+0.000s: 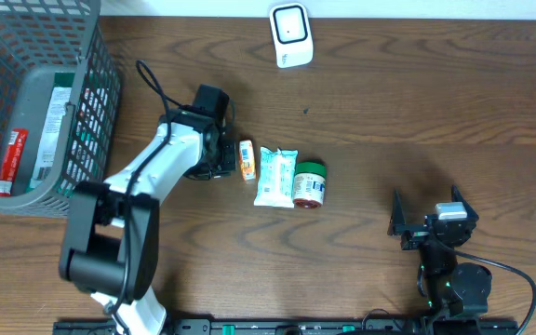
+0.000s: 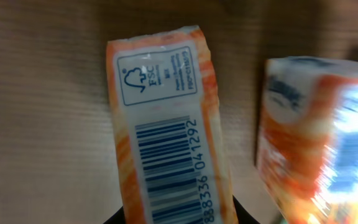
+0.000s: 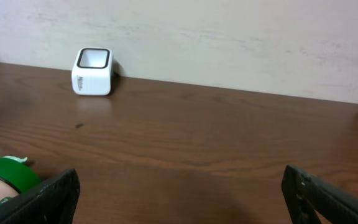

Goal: Scan the item barcode
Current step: 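Carry the Kleenex pack out and place it left of the first pack, then move the left gripper back into the basket toward the green package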

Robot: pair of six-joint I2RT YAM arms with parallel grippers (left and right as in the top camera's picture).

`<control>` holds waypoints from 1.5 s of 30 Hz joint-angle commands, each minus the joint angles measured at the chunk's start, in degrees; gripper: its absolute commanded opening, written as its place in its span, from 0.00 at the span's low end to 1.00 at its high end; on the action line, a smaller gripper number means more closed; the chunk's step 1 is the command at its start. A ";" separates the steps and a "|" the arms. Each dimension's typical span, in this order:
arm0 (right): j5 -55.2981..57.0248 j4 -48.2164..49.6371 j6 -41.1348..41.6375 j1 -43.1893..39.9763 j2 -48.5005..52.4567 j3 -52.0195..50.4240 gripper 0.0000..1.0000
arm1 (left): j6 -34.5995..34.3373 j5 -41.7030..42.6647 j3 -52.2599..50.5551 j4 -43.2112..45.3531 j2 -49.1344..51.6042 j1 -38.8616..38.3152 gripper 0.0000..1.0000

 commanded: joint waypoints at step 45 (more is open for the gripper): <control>-0.22 -0.20 -0.33 -0.61 -0.20 -0.04 0.99 | -0.94 -26.23 11.87 5.25 -36.15 17.55 0.76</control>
